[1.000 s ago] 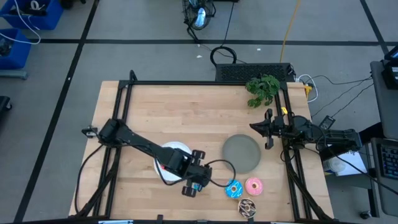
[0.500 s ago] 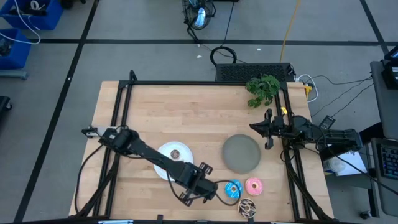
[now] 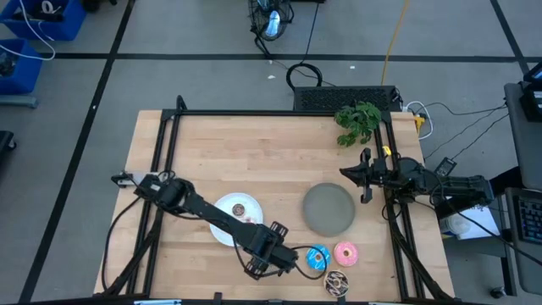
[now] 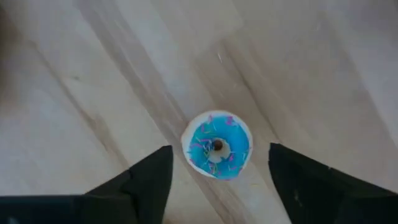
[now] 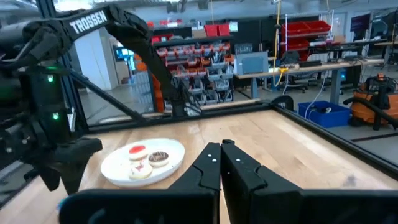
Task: Pick & Place donuts
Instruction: Put the small blue donut on the white plate
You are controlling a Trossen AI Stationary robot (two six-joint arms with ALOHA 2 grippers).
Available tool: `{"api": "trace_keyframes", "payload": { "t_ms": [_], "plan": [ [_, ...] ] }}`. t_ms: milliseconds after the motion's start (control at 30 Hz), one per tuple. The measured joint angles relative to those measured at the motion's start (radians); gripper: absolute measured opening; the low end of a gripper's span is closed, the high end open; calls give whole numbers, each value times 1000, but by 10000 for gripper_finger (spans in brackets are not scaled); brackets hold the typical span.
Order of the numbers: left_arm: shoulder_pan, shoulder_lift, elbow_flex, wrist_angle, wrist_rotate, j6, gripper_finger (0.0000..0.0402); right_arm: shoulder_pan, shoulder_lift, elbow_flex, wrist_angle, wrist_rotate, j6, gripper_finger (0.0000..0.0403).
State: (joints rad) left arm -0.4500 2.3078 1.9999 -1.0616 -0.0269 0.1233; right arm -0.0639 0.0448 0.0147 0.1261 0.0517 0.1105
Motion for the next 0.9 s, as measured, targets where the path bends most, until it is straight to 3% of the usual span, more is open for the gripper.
{"api": "trace_keyframes", "payload": {
  "t_ms": [467, 900],
  "plan": [
    [0, 56, -1, 16, 32, 21, 312, 0, 5, 0, 2, 3, -3, 0],
    [34, 69, -19, 29, 28, -2, 282, 0, 5, 0, 5, 3, -3, 0]
  ]
}}
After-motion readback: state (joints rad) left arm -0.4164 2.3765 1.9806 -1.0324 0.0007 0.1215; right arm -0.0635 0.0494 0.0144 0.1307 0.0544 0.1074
